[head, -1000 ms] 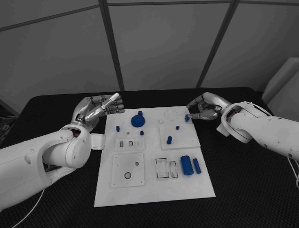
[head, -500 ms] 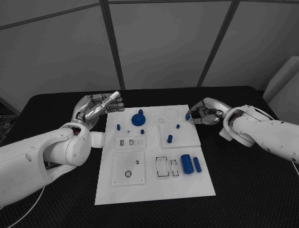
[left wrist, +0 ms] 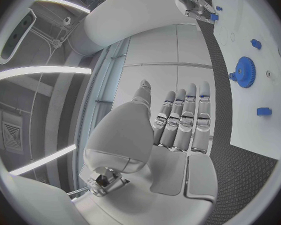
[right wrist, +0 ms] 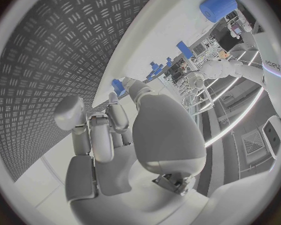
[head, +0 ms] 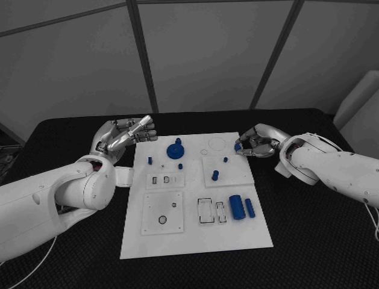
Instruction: Assemble the parts on the task board
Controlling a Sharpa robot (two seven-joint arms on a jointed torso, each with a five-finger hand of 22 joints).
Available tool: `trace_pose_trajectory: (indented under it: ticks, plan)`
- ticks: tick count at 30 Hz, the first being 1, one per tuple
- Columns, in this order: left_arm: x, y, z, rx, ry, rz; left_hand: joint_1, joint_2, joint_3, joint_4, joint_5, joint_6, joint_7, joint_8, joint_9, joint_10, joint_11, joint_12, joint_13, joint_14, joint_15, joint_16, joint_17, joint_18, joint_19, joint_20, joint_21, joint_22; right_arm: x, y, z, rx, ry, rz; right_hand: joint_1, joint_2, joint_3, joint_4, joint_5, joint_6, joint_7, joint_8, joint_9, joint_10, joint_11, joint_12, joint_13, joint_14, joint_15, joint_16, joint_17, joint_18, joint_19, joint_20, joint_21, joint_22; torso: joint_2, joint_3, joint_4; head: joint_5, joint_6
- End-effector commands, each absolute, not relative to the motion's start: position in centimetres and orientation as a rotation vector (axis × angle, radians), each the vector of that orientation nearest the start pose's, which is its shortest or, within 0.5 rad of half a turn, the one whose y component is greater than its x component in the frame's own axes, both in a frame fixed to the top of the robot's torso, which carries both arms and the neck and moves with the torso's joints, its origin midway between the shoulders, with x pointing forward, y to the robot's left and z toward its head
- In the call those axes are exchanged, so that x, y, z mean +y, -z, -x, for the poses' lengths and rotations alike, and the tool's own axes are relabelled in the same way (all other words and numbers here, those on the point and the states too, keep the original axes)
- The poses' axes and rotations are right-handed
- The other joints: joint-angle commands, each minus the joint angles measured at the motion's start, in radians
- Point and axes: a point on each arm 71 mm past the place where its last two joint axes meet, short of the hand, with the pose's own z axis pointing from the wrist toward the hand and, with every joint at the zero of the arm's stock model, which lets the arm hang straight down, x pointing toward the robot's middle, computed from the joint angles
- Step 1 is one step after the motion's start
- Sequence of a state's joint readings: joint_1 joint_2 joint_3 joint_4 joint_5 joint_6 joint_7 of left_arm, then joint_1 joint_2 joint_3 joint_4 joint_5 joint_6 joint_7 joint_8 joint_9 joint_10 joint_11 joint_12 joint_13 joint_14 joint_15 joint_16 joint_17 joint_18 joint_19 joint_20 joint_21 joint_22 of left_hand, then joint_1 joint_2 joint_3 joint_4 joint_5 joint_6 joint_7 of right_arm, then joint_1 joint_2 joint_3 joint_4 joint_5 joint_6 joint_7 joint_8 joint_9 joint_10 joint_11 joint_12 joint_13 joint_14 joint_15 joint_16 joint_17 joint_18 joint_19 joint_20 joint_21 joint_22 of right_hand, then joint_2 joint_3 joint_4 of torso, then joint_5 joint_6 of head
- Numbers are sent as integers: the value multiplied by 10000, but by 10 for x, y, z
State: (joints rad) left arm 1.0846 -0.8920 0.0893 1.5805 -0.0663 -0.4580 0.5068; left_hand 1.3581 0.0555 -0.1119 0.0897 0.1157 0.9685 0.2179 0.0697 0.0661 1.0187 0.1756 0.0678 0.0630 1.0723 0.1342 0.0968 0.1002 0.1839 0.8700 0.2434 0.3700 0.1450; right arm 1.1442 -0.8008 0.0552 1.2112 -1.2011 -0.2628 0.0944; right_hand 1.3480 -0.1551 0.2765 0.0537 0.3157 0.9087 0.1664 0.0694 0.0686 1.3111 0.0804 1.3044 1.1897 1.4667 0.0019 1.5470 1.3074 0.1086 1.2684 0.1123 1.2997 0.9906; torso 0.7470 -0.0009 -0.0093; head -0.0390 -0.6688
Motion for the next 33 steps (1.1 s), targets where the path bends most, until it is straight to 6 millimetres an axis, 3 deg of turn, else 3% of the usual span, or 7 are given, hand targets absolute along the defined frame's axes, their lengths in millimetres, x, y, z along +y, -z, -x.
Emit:
trace_pose_trajectory:
  ticks: [1,18,33]
  plan:
    - [227,171,-478,12084,15100,10633,54,65,-22,-66,-36,6,18,-43,-3,-1,3,-15,9,-23,16,-37,10,-26,-103,2,-42,-15,-273,200,-536,16764,-6906,-1390,16,94,-57,16,20,8,48,46,9,5,18,8,19,889,46,-32,2025,16,-25,-5,-25,15,1,-1,4,11,-14]
    - [226,172,-478,12144,15115,10662,52,64,-24,-67,-36,6,19,-44,-4,-1,3,-16,8,-21,16,-40,11,-25,-106,3,-43,-16,-269,201,-539,16666,-6968,-1505,138,275,-25,-31,-122,172,52,125,35,90,21,101,130,901,56,-11,2072,6,25,12,16,84,-3,1,-10,40,-20]
    - [226,173,-478,12190,15122,10685,47,69,-24,-67,-35,4,21,-46,-4,-4,4,-18,7,-19,16,-44,13,-25,-110,3,-43,-18,-270,201,-540,16551,-6918,-1544,198,423,-4,-115,-339,862,-83,502,133,228,-88,250,314,914,-25,11,2124,-4,80,-44,68,167,-3,3,-5,37,-33]
